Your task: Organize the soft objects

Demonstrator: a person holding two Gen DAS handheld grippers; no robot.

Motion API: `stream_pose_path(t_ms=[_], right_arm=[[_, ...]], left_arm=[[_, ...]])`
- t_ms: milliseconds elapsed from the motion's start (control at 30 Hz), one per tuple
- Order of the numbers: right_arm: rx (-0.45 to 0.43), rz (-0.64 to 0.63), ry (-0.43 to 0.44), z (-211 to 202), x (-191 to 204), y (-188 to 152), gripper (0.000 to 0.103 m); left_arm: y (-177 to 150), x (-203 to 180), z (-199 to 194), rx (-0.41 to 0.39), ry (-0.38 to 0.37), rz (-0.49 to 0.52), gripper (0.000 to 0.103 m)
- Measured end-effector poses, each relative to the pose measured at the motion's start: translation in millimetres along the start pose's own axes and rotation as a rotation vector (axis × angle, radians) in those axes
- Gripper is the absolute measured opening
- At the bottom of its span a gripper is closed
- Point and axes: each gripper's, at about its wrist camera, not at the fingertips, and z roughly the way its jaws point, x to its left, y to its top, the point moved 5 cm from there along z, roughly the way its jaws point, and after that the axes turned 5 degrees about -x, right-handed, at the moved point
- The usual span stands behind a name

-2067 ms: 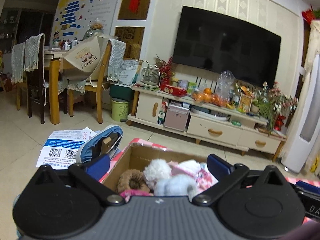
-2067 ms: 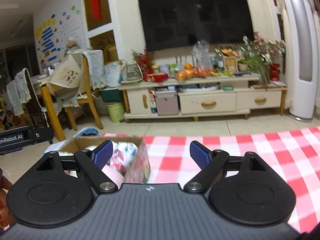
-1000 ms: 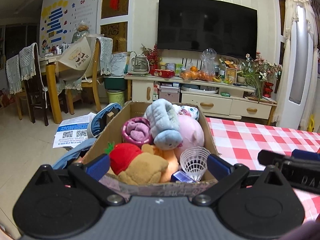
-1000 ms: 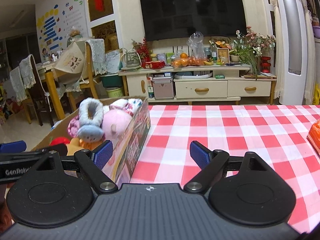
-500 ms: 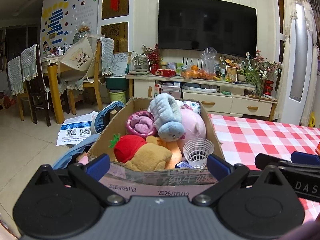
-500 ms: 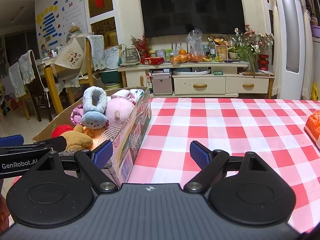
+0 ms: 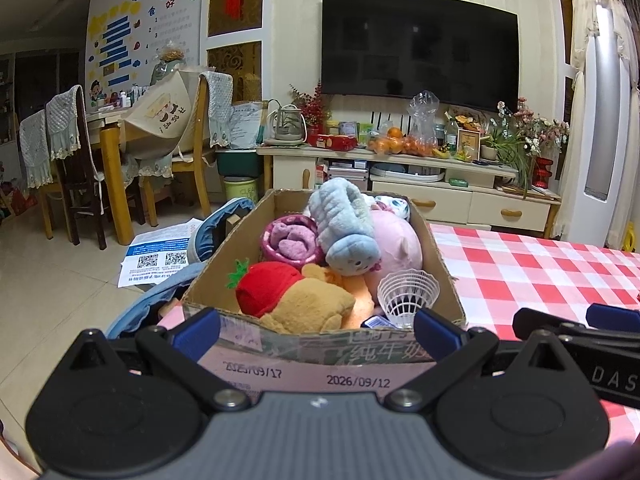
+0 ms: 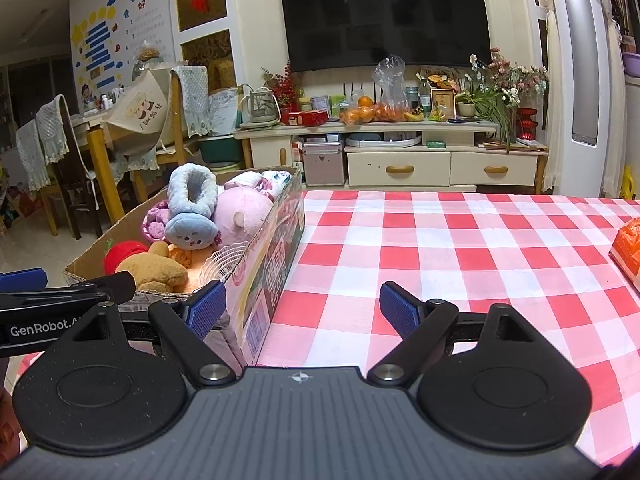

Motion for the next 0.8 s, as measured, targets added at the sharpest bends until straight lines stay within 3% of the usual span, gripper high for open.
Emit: stream_pose_path(t_ms=[800], right_arm=[[-0.014,-0.001,0.011,0.9,-5.2,0.8,0.103]], left_arm=[[0.3,5.8,0.8,-0.006,0.011,-0.003,0.102]])
